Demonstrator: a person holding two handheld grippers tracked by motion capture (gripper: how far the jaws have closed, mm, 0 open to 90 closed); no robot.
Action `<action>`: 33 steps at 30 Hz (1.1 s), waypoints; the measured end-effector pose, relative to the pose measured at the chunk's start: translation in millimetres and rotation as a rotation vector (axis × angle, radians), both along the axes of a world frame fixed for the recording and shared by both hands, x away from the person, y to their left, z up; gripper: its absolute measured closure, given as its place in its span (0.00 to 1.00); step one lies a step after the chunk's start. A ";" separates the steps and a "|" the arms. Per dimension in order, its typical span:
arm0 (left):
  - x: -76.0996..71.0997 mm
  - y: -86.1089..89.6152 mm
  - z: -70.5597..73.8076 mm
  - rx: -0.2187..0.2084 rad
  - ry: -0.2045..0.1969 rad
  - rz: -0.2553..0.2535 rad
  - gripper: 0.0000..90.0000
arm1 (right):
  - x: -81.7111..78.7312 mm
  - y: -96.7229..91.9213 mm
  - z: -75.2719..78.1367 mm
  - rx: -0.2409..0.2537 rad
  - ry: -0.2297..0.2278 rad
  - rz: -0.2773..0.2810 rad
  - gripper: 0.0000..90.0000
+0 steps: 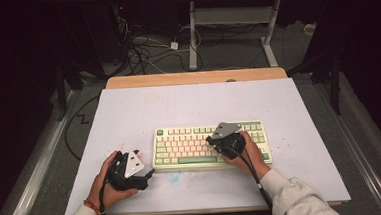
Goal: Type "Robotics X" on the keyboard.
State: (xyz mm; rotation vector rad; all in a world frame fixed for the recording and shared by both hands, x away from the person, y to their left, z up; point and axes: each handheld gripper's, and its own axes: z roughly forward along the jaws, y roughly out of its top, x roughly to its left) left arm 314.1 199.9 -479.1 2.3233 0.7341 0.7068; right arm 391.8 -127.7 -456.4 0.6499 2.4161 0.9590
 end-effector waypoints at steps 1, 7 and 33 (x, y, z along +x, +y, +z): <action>0.0 0.0 -0.1 0.002 -0.001 0.000 0.20 | 1.2 0.6 -0.4 -0.006 0.004 -0.001 1.00; 0.3 -0.6 -0.8 0.012 0.006 -0.006 0.20 | 5.8 4.8 -1.2 -0.020 0.008 -0.011 1.00; 0.6 -0.8 -2.1 0.019 0.012 -0.003 0.20 | 2.2 0.8 10.1 0.015 -0.012 -0.005 0.98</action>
